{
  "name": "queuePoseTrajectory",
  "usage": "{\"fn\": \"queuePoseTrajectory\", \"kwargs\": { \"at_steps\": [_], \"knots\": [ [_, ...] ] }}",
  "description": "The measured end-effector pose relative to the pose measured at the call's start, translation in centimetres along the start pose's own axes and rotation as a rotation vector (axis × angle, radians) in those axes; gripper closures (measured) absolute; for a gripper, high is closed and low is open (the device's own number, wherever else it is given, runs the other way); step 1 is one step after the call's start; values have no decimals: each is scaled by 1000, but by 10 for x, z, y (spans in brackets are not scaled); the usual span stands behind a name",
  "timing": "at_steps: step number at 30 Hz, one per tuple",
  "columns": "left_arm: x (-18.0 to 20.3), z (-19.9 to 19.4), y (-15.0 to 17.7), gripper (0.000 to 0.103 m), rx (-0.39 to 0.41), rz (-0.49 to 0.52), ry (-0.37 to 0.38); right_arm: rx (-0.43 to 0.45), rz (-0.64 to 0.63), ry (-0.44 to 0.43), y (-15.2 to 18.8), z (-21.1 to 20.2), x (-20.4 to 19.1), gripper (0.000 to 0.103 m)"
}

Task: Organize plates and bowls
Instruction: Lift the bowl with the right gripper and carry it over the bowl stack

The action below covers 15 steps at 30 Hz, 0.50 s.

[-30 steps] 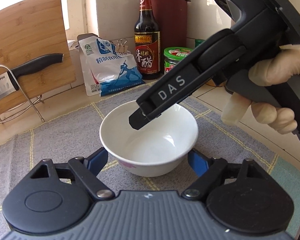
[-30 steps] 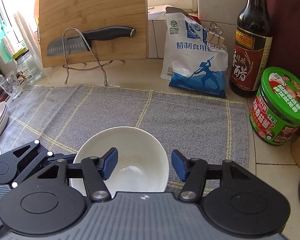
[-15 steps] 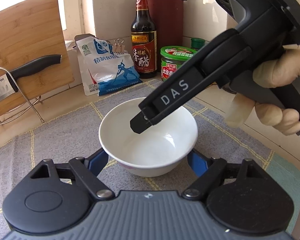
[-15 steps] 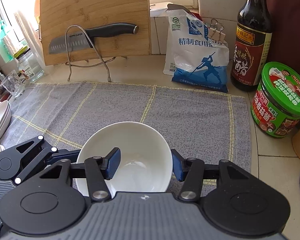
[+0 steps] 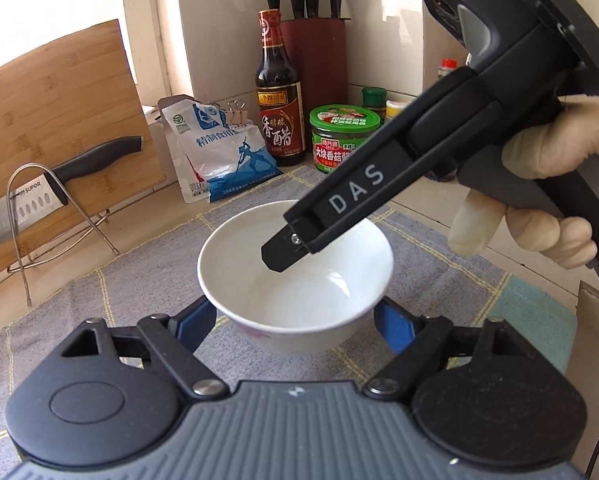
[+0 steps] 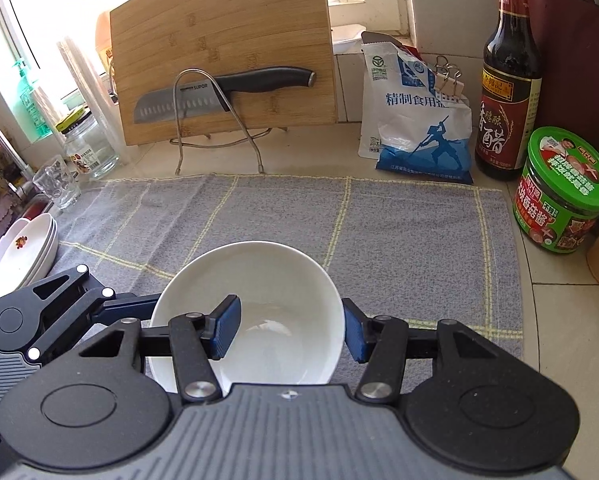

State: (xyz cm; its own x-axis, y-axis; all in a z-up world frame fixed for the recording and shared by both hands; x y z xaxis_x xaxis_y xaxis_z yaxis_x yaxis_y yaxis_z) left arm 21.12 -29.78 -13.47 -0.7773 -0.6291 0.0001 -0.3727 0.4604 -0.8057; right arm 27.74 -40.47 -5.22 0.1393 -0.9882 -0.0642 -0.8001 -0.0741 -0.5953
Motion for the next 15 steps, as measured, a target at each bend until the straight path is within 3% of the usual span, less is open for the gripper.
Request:
{"fn": "queuePoseTrajectory", "kwargs": {
  "at_steps": [15],
  "knots": [
    [-17, -92, 20, 17, 38, 27, 2, 47, -1, -8, 5, -44, -81, 44]
  ]
}}
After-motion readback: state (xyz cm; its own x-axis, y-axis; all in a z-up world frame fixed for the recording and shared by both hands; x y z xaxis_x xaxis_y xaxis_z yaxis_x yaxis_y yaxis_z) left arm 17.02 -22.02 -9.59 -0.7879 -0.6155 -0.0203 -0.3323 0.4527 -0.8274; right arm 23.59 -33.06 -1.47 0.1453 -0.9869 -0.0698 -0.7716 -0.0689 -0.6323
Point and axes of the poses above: each gripper's, at about its wrist camera, not at the fingertips, and z roughly the way its jaws point, x to its right, y to its underside, the point moved 7 cm from there along z, roughly the way its jaws point, and after that the axes turned 12 degrees about y, right-handed, at the moved point
